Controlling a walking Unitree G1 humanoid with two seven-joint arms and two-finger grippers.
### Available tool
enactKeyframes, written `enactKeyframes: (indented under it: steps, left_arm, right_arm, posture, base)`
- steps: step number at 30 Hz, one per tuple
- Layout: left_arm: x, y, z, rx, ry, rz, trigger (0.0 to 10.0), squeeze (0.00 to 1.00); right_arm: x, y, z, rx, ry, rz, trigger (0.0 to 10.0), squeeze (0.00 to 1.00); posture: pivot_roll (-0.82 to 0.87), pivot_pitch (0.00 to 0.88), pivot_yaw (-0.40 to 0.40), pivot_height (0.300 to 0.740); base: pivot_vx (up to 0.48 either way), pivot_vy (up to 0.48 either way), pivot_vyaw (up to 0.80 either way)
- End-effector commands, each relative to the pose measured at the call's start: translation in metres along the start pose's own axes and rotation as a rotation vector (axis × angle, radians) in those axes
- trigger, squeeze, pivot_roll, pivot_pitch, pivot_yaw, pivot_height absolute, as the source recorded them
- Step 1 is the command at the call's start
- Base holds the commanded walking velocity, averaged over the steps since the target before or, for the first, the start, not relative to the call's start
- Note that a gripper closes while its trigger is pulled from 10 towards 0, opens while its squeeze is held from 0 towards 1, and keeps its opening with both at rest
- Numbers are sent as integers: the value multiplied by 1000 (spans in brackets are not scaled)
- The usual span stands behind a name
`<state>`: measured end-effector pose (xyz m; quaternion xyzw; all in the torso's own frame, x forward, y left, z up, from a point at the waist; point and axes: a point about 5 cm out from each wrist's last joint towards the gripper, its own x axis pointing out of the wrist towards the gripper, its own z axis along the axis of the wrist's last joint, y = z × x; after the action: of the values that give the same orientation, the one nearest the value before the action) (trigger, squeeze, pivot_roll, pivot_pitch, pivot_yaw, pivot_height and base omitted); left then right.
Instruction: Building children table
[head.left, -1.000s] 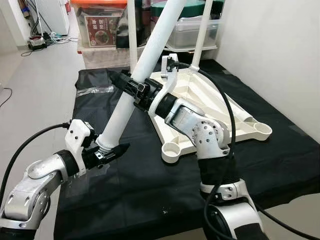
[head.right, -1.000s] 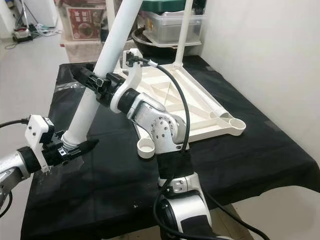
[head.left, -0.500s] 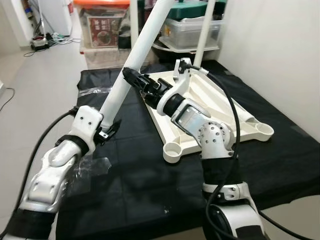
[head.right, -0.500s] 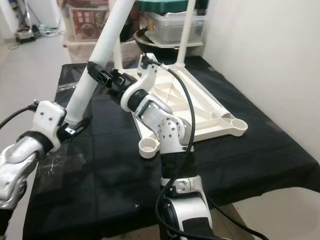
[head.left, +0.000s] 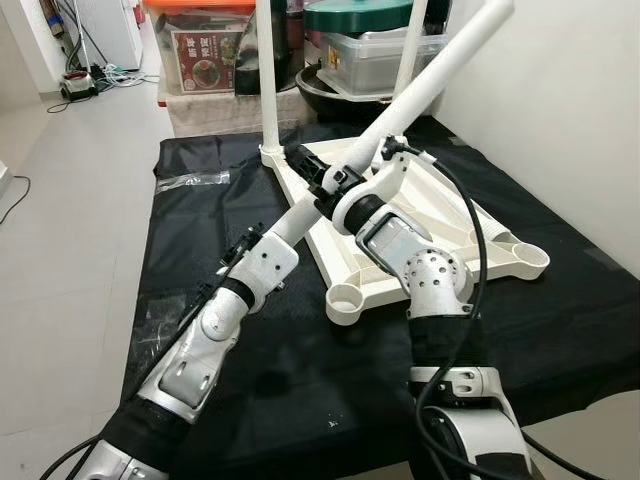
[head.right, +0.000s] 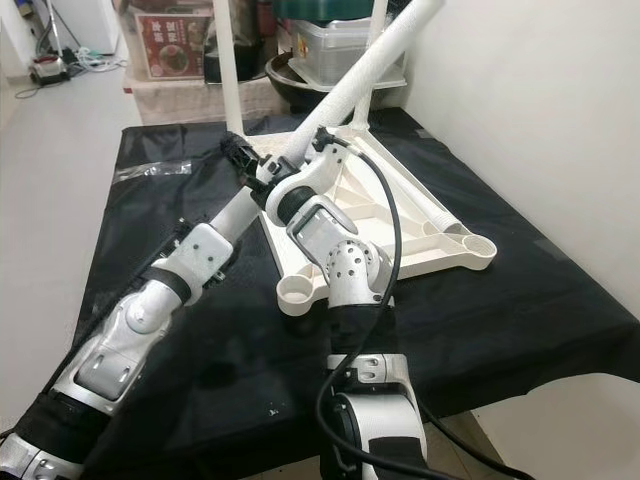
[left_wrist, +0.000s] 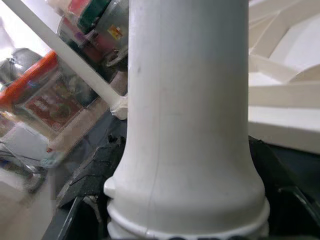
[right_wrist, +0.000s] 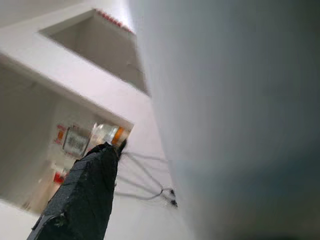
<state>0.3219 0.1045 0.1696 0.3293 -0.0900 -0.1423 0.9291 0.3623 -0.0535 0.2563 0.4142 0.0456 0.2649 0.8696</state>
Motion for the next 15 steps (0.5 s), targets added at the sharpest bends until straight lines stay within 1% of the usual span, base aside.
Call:
enactKeyframes:
  steps: [1, 2, 3, 5, 6, 8, 9, 15]
  left_arm:
    - [4, -10, 6, 97, -25, -5, 10000, 0]
    - [4, -10, 6, 97, -25, -5, 10000, 0]
    - [7, -12, 8, 150, -26, 29, 10000, 0]
    - [7, -12, 8, 150, -26, 29, 10000, 0]
    - [8, -14, 9, 193, -27, 51, 10000, 0]
    - [8, -14, 9, 193, -27, 51, 10000, 0]
    - [9, -17, 10, 217, -32, 53, 10000, 0]
    - [12, -21, 12, 238, -41, 58, 10000, 0]
  right_arm:
    - [13, 23, -37, 201, 41, 14, 10000, 0]
    - [13, 23, -37, 201, 41, 14, 10000, 0]
    - [14, 17, -39, 244, 37, -52, 10000, 0]
    - [14, 17, -39, 244, 37, -52, 10000, 0]
    - [14, 12, -40, 268, 35, -98, 2863, 0]
    - [14, 12, -40, 268, 35, -98, 2863, 0]
    - [13, 9, -42, 281, 45, -119, 0, 0]
    - [11, 6, -47, 294, 53, -147, 0, 0]
  posture:
    - [21, 0, -25, 740]
    - [21, 0, -25, 740]
    - [22, 0, -28, 740]
    - [22, 0, -28, 740]
    - [18, 0, -29, 740]
    - [18, 0, -29, 740]
    - [16, 0, -28, 740]
    - [13, 0, -28, 740]
  base:
    - [0, 0, 0]
    - [0, 0, 0]
    - [0, 0, 0]
    - [0, 0, 0]
    - [0, 0, 0]
    - [0, 0, 0]
    - [0, 0, 0]
    - [0, 0, 0]
